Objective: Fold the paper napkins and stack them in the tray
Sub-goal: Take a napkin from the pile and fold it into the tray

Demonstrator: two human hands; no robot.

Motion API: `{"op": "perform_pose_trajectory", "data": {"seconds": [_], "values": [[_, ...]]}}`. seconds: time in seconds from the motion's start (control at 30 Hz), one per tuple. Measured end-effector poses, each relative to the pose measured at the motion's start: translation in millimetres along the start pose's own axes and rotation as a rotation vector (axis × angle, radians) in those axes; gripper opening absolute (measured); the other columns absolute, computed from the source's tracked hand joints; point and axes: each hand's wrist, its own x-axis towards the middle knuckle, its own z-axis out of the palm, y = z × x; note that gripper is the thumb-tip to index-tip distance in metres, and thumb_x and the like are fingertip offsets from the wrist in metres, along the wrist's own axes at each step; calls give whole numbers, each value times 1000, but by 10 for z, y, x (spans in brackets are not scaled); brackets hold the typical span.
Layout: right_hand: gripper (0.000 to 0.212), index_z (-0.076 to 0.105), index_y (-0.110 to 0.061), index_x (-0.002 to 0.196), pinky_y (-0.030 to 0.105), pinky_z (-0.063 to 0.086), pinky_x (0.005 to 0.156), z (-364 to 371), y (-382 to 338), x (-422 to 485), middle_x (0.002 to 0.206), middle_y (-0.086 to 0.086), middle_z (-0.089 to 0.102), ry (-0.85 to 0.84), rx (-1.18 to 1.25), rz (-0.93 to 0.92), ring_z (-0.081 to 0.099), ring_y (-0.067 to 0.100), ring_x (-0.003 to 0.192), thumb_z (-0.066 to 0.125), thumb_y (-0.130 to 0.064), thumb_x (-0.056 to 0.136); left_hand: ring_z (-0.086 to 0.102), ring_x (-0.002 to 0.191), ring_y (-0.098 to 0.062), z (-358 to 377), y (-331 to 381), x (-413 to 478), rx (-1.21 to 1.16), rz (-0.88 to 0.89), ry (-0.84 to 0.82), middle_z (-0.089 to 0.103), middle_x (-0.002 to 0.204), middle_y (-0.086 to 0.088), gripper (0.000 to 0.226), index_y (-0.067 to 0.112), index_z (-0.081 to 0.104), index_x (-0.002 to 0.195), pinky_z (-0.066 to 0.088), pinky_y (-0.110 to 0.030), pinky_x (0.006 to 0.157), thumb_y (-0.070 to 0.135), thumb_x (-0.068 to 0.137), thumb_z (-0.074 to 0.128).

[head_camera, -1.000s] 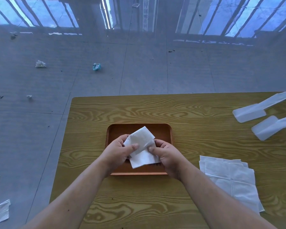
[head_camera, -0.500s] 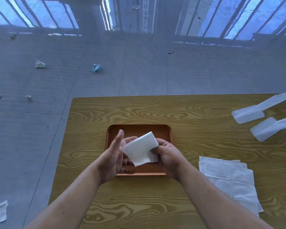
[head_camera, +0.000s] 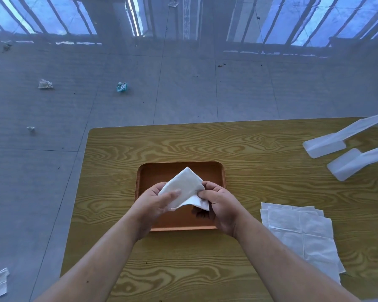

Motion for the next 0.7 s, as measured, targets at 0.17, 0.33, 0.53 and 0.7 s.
{"op": "perform_pose_trajectory", "data": {"seconds": [0.17,0.33,0.53,0.7], "values": [[45,72,-6,124,40,57,78,-26,13,-32,108,11,77,-99,-115,56,71,27,96,71,-28,85,72,74,-22,-32,95,36,73,85,61,77,87,-9,5,15,81,92,57,-32,62,20,91,80],[24,78,-9,114,42,64,77,0,-12,17,112,14,80,-20,-65,15,78,27,99,77,-23,94,77,96,-28,-26,142,49,-27,55,3,80,106,-12,36,15,78,111,62,-38,78,37,84,83],[19,78,-12,107,40,63,78,62,-50,48,109,15,80,27,20,-18,77,27,94,63,-3,101,75,84,-24,-33,41,42,-56,-65,44,80,107,-14,17,22,79,111,59,-33,60,23,103,64],[27,79,-13,101,28,48,51,66,-88,33,95,10,77,35,-20,-27,68,18,69,53,-3,104,63,62,-16,-45,59,71,-58,-17,81,70,81,-7,31,24,79,88,47,-25,50,10,103,56]]}}
